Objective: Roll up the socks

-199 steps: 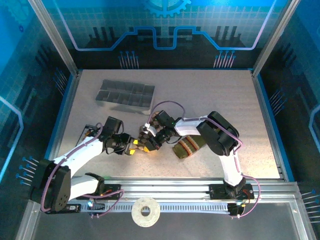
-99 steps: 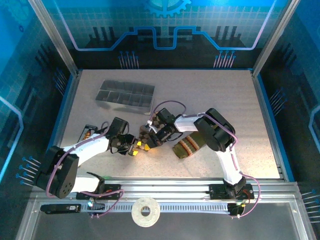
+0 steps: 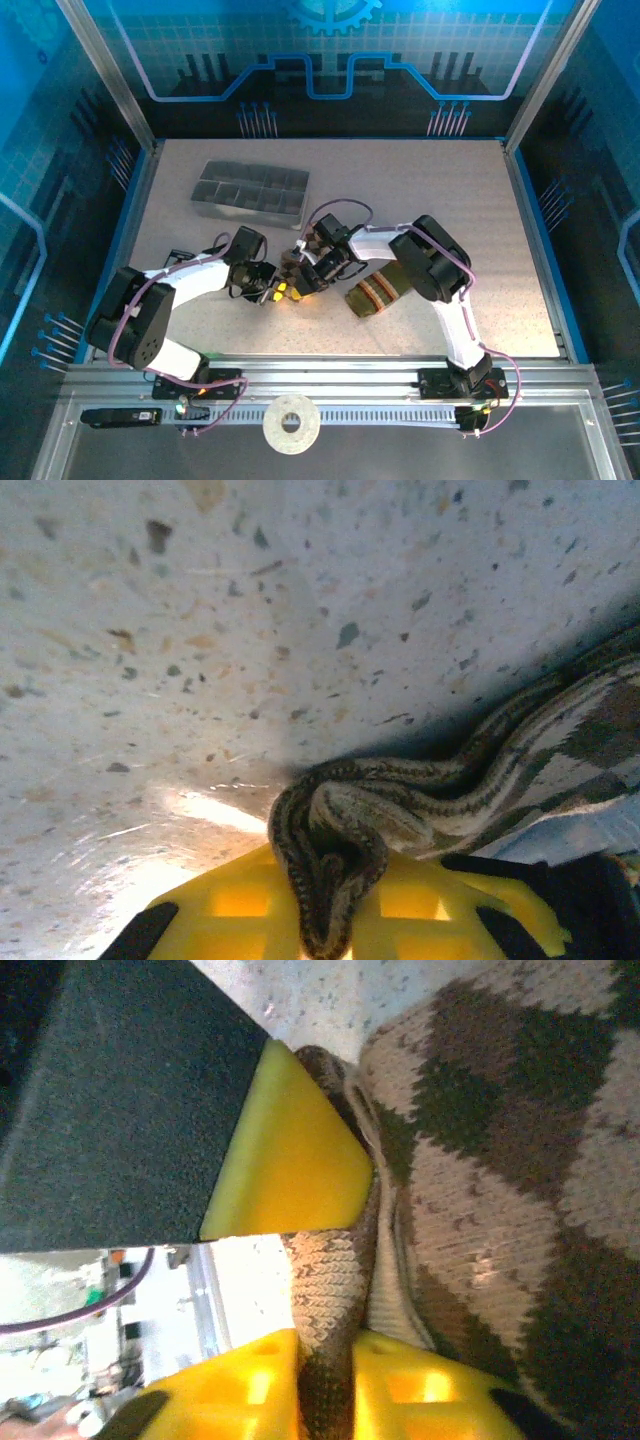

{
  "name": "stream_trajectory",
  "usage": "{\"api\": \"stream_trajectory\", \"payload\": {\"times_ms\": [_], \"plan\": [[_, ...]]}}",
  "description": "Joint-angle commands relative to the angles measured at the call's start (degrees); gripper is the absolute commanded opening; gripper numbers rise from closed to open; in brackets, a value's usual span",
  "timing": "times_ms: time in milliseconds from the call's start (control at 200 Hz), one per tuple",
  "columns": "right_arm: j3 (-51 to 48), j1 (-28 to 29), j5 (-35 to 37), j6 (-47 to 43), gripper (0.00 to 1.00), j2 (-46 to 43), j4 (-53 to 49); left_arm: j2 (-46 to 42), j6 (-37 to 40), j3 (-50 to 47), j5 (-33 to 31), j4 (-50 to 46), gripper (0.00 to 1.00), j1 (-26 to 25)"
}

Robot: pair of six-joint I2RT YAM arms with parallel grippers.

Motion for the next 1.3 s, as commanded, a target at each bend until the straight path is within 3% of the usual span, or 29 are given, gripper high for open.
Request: {"api": "stream_trajectory", "payload": {"times_ms": [0, 125, 275, 470, 620, 830, 1001, 1151, 1226, 1296], "plan": [[-6.6, 1.5, 14.5, -6.1, 0.3, -5.6, -1.1, 2.9, 1.1, -1.0, -4.0, -7.2, 0.08, -0.4], [-19.2, 3.8, 21.5, -12.5, 0.38, -20.2, 14.6, 3.0, 1.6, 0.5, -4.4, -9.5, 0.08, -0.4], [-35.0, 10.4, 39.6, -24.2, 0.58, -32.8, 33.9, 3.3, 2.6, 2.6, -4.7, -11.3, 0.09, -0.4], [-33.8, 18.6, 57.9, -36.3, 0.61, -31.2, 35.6, 4.2, 3.1, 3.9, -4.0, -11.8, 0.1, -0.4], [-29.4, 20.2, 60.7, -41.0, 0.59, -26.6, 36.6, 4.8, 3.4, 4.4, -3.7, -11.7, 0.1, -0.4], [-25.3, 21.2, 59.3, -42.9, 0.52, -20.5, 36.2, 5.4, 3.7, 4.8, -3.1, -11.3, 0.1, -0.4], [-23.4, 21.0, 60.0, -40.9, 0.36, -16.2, 35.7, 5.2, 3.6, 4.7, -3.0, -11.1, 0.1, -0.4], [-22.8, 20.3, 59.4, -37.5, 0.15, -14.7, 33.7, 4.6, 3.5, 4.9, -2.6, -11.2, 0.11, -0.4], [-22.8, 19.8, 57.4, -35.7, 0.07, -14.6, 30.9, 2.6, 3.0, 4.9, -3.1, -11.7, 0.14, -0.2], [-21.2, 19.1, 55.1, -33.8, 0.01, -14.6, 29.0, -0.2, 2.6, 4.9, -3.4, -12.2, 0.23, 0.4]]}}
